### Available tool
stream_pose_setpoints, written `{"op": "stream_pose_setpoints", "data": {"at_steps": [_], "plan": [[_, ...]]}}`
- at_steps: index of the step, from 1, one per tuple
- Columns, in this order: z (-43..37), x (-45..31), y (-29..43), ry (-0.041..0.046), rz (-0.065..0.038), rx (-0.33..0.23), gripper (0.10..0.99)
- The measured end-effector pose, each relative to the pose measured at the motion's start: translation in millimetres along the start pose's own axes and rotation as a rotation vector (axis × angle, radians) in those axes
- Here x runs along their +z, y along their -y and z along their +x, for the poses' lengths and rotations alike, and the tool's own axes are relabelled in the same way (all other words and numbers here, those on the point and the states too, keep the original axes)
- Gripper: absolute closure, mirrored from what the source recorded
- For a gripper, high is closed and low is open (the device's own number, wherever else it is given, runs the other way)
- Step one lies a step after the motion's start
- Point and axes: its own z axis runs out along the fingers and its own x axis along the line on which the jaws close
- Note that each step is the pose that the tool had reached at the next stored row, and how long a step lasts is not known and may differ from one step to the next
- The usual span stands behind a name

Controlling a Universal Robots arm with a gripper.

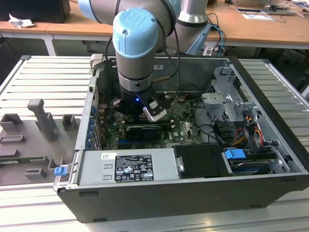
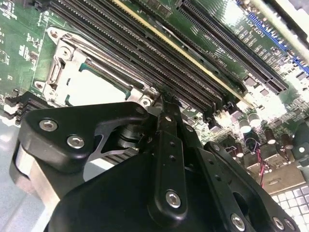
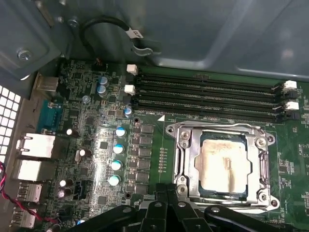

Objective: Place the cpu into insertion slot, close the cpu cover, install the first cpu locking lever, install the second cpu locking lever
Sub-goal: 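Install the second cpu locking lever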

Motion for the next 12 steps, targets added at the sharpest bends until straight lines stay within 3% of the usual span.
{"op": "stream_pose_setpoints", "data": {"at_steps": [3, 8, 12], "plan": [[-0.1, -3.3, -1.0, 0.0008, 0.000, 0.000, 0.980], [-0.7, -18.5, -5.0, 0.0008, 0.000, 0.000, 0.980], [-1.0, -26.2, -7.0, 0.0009, -0.001, 0.000, 0.980]]}}
